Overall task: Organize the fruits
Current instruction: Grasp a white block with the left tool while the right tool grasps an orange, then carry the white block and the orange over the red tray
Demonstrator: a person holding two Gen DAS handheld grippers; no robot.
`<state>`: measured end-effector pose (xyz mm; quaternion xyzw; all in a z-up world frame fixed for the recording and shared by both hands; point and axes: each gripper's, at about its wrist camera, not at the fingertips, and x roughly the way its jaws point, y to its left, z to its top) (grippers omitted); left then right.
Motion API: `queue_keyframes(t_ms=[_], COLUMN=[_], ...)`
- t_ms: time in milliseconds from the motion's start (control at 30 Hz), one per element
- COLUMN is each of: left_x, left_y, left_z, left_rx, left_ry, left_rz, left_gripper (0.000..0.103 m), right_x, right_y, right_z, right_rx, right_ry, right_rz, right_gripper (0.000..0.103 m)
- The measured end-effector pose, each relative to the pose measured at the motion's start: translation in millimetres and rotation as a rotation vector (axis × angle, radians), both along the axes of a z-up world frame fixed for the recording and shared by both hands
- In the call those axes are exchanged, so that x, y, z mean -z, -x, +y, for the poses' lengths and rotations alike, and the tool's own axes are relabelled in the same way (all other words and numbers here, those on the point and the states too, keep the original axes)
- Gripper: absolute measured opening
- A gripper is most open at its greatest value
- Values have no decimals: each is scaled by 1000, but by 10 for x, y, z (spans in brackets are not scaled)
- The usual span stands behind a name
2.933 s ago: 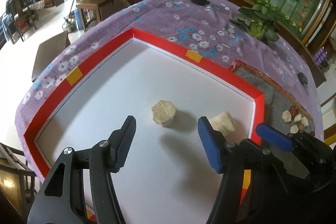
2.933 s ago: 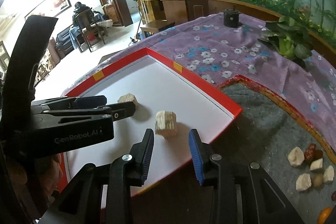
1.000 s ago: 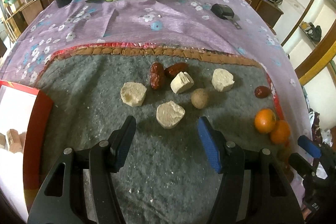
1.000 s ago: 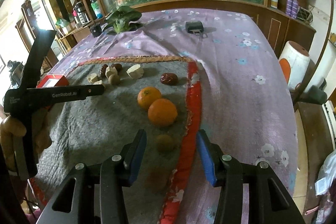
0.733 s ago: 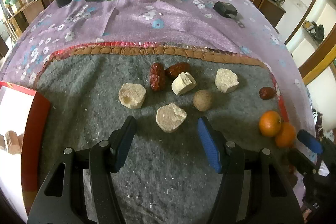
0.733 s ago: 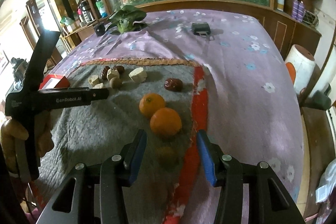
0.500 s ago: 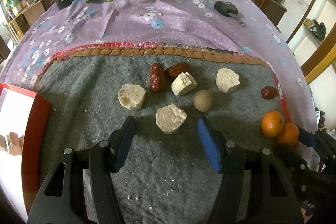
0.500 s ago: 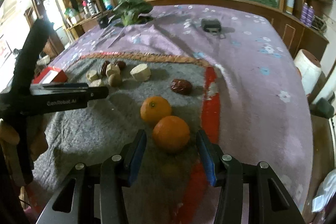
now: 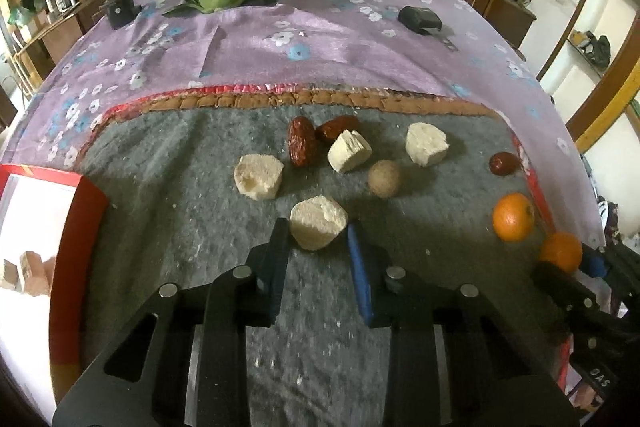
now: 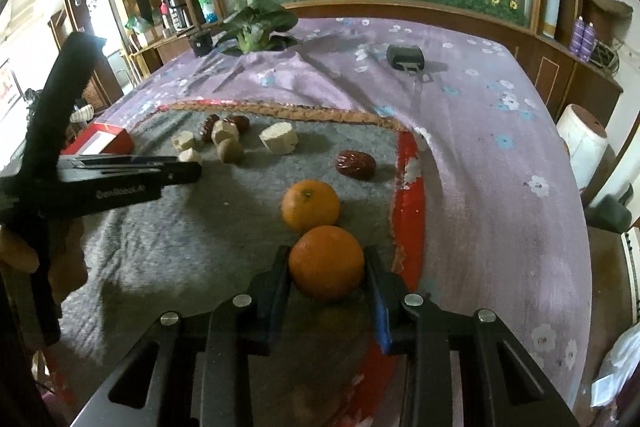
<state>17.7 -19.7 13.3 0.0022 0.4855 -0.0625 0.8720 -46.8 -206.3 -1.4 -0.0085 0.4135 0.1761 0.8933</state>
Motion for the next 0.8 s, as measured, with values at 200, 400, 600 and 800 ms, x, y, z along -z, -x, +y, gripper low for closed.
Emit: queue_keyframes(t_ms=[200, 400, 600, 800], left_x=[-94, -217, -320, -398], left_y=[199, 393, 556, 688], left_z=[81, 220, 429, 704], left_rx=[0, -10, -36, -78], left_ry=[-4, -15, -14, -4], left_rz=[-20, -52, -73, -85], left_gripper=[27, 27, 27, 28], right_x=[-108, -160, -231, -293], right_y=[130, 188, 225, 234], right_z=[118, 333, 649, 992], right_rx=[-23, -58, -108, -169], right_ry=[-27, -40, -36, -36], right_rz=[-11, -14, -22, -30], right_gripper=[34, 34, 34, 34])
